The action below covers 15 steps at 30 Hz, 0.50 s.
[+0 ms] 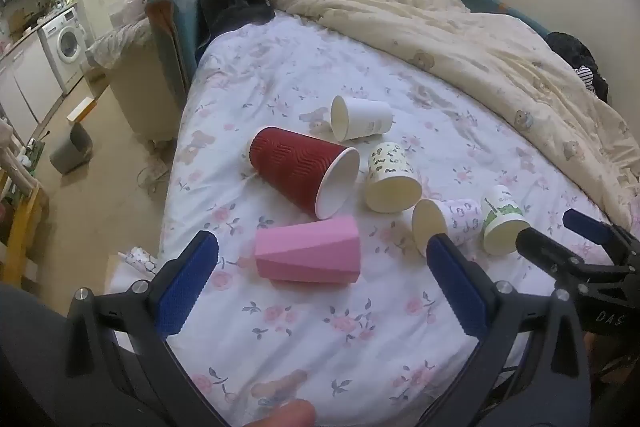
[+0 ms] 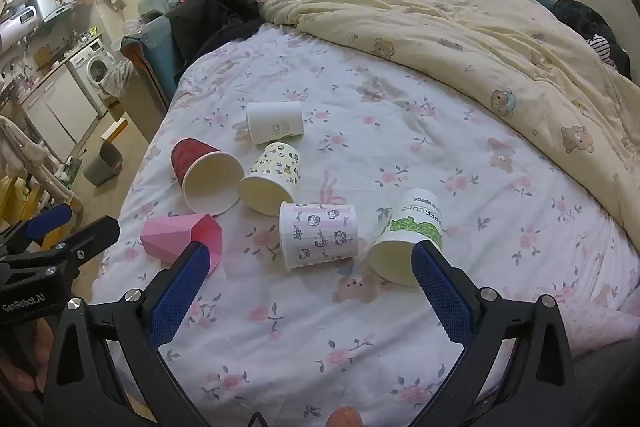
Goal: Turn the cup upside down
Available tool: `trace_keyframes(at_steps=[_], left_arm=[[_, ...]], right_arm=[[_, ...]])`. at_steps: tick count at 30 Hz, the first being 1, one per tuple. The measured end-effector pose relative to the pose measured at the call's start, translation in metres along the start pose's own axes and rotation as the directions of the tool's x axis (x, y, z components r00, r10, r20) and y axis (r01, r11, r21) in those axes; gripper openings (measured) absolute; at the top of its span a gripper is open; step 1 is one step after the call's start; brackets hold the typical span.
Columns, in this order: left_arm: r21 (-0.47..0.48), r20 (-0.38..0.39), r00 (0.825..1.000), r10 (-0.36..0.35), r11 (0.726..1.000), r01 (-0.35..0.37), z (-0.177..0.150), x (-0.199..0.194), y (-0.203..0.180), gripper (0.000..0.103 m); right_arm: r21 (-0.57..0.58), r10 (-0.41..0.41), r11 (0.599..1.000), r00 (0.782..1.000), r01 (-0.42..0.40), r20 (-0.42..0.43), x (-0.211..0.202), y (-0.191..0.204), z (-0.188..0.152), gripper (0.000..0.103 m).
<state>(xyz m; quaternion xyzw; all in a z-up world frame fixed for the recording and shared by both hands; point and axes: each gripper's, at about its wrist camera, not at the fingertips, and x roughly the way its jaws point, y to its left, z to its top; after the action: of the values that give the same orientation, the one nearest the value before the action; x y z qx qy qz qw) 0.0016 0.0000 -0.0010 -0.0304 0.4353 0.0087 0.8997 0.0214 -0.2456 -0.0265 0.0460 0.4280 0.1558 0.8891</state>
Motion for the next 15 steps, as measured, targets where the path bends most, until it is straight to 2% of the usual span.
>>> trace_keyframes(at_steps=[1, 2, 8, 15], left_arm=[[-0.002, -0.004, 1.000, -0.002, 1.000, 0.002, 0.001, 0.002, 0.000, 0.103], [-0.001, 0.026, 1.000, -0.004, 1.000, 0.004, -0.001, -0.001, 0.000, 0.103], [0.000, 0.039, 0.999, -0.005, 1.000, 0.005, -0.001, 0.000, -0.001, 0.103], [0.001, 0.028, 1.000, -0.004, 1.000, 0.004, -0.002, -0.010, 0.002, 0.103]], right_arm=[[-0.002, -0.004, 1.000, 1.000, 0.004, 0.000, 0.000, 0.000, 0.000, 0.103], [-0.002, -0.002, 1.000, 1.000, 0.002, 0.002, 0.000, 0.001, 0.000, 0.103], [0.003, 0.011, 1.000, 1.000, -0.011, 0.002, 0.001, 0.002, 0.000, 0.103], [-0.003, 0.009, 1.000, 1.000, -0.009, -0.001, 0.004, 0.003, -0.002, 0.103]])
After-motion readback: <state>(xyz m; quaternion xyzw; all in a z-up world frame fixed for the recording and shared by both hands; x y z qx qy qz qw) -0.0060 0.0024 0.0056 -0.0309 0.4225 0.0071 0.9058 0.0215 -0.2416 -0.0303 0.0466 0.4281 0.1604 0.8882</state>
